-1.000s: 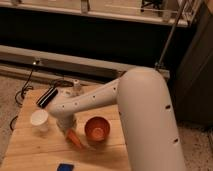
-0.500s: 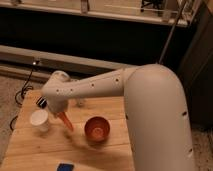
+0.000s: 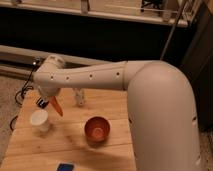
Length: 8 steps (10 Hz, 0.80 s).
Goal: Place the pepper in the ceramic cup
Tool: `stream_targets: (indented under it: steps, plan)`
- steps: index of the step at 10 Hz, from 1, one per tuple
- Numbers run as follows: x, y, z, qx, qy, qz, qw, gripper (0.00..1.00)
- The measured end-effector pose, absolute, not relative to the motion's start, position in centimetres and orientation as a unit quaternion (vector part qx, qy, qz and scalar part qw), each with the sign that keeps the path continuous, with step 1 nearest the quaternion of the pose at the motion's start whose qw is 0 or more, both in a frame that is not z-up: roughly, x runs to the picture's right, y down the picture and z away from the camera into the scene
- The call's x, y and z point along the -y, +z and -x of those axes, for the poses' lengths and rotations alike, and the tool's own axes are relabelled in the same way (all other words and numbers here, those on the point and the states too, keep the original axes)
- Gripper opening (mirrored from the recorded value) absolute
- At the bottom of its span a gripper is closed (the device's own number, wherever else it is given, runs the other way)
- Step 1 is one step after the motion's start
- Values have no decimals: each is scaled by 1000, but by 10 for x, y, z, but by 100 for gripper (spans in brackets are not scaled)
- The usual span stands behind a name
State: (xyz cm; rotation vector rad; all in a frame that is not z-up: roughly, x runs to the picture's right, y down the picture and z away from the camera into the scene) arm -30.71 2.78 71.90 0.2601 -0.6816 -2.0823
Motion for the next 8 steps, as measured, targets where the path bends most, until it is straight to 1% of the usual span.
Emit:
stream_targets:
  steps: [1, 3, 6, 8]
  plan:
    - [-20, 710, 322, 275, -835, -135, 458, 0]
    - [-17, 699, 347, 274, -832, -167, 452, 0]
    - [-29, 695, 382, 271, -842, -198, 423, 0]
    - [-41, 700, 397, 274, -843, -213, 412, 0]
